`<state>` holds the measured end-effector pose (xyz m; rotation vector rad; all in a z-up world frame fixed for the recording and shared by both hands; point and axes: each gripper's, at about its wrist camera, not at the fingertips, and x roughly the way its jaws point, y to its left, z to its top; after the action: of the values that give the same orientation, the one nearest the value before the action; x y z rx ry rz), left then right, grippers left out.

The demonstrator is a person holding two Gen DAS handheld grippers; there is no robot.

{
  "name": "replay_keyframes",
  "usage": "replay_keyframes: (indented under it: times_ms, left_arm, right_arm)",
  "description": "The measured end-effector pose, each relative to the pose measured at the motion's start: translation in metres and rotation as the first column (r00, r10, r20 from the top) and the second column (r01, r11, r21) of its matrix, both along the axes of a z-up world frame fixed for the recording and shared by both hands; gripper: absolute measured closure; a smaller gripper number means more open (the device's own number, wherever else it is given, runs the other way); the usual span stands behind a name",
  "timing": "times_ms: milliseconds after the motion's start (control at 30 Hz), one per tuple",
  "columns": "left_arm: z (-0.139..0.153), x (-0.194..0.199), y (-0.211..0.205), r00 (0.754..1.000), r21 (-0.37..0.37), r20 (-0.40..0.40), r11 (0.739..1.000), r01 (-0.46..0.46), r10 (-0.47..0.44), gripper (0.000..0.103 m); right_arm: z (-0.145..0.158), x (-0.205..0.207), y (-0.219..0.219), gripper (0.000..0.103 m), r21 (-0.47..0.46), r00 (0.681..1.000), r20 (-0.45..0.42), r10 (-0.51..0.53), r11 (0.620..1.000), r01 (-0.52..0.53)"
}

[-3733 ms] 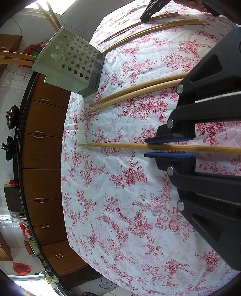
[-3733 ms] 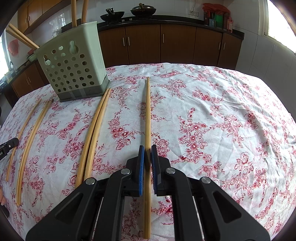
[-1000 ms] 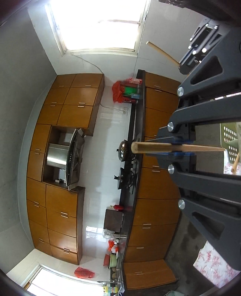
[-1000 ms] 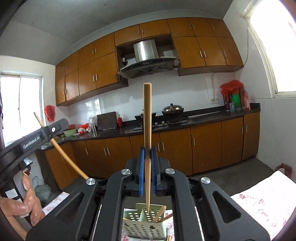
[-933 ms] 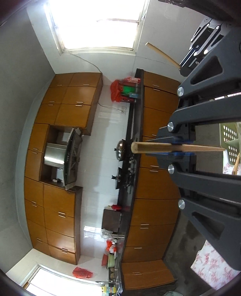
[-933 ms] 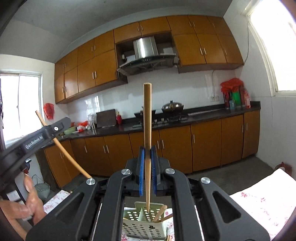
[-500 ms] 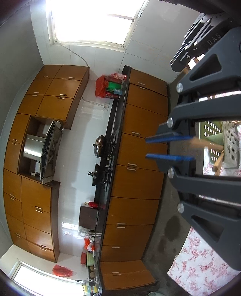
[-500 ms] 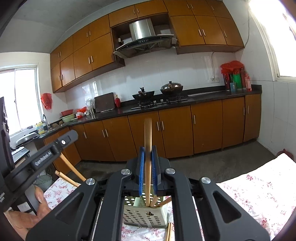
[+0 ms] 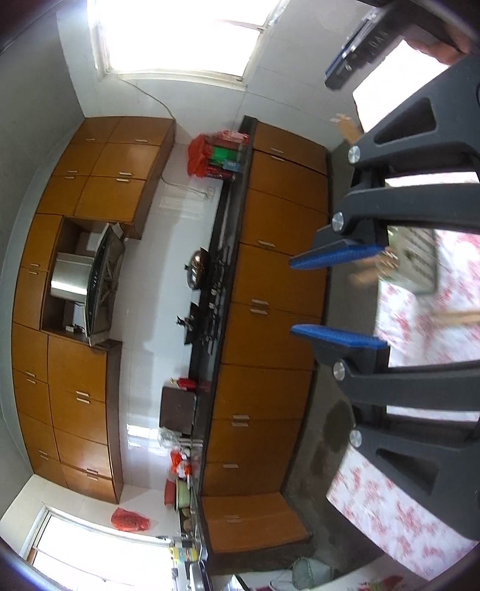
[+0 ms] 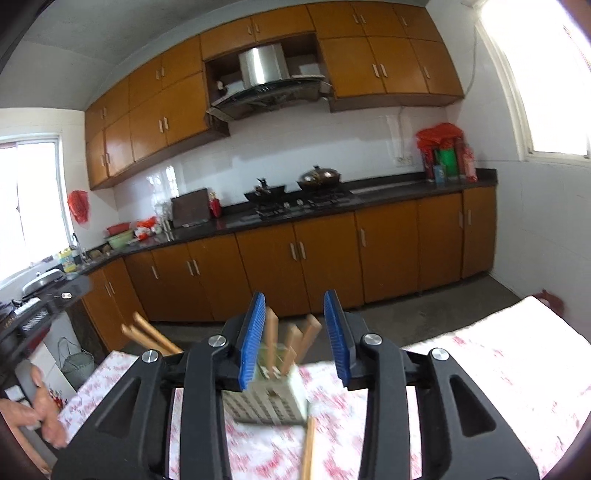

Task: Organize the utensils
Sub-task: 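Lower both open grippers toward the remaining chopsticks on the tablecloth, then grasp a chopstick with the left gripper while the right gripper grasps another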

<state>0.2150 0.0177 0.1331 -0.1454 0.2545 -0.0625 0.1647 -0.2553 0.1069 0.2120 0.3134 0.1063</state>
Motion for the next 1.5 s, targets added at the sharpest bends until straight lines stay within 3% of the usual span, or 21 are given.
replay_keyframes:
  times_ms: [167,267,333,400,600,667,700,833,1100,1367,1500]
  left_arm:
    - [-0.053,-0.030,0.026,0.990,0.055,-0.131,0.998,-0.040,0.047,0.065]
    - [-0.101,-0.030,0.035,0.959,0.061,-0.283,0.998,-0.010,0.027,0.065]
    - [-0.134,-0.033,0.036,0.930,0.069,-0.367,0.998,0.004,0.022,0.067]
    - [-0.155,-0.036,0.035,0.910,0.070,-0.414,0.997,0.017,0.013,0.068]
    - [-0.191,-0.043,0.026,0.868,0.054,-0.496,0.996,0.066,-0.031,0.068]
    - [-0.197,-0.041,0.022,0.855,0.041,-0.517,0.996,0.082,-0.049,0.070]
    - [-0.200,-0.038,0.020,0.848,0.031,-0.526,0.995,0.090,-0.060,0.072]
    - [-0.214,-0.034,0.009,0.817,-0.012,-0.564,0.990,0.142,-0.124,0.087]
    - [-0.228,-0.035,-0.014,0.782,-0.002,-0.602,0.979,0.202,-0.163,0.091]
    - [-0.232,-0.036,-0.021,0.781,0.053,-0.609,0.976,0.210,-0.135,0.092]
    - [-0.233,-0.030,-0.020,0.795,0.113,-0.601,0.977,0.183,-0.080,0.094]
  right_arm:
    - [-0.066,-0.002,-0.005,0.066,-0.031,0.976,-0.215,0.030,0.999,-0.038]
    - [-0.121,0.005,0.004,0.070,-0.035,0.917,-0.387,0.093,0.993,-0.116]
    - [-0.148,0.005,0.013,0.081,-0.022,0.877,-0.461,0.137,0.986,-0.166]
    - [-0.170,0.001,0.024,0.081,-0.029,0.850,-0.503,0.158,0.980,-0.199]
    - [-0.193,0.002,0.040,0.081,-0.047,0.813,-0.557,0.171,0.971,-0.236]
    - [-0.203,0.003,0.039,0.087,-0.056,0.806,-0.569,0.160,0.971,-0.232]
    - [-0.206,0.002,0.038,0.095,-0.078,0.817,-0.560,0.139,0.973,-0.219]
    - [-0.207,0.004,0.019,0.095,-0.092,0.834,-0.549,0.058,0.987,-0.129]
    - [-0.206,0.004,0.012,0.095,-0.094,0.839,-0.542,0.041,0.990,-0.109]
    - [-0.204,-0.004,0.012,0.095,-0.105,0.839,-0.542,0.050,0.986,-0.127]
    - [-0.204,-0.006,0.014,0.095,-0.123,0.843,-0.534,0.056,0.982,-0.143]
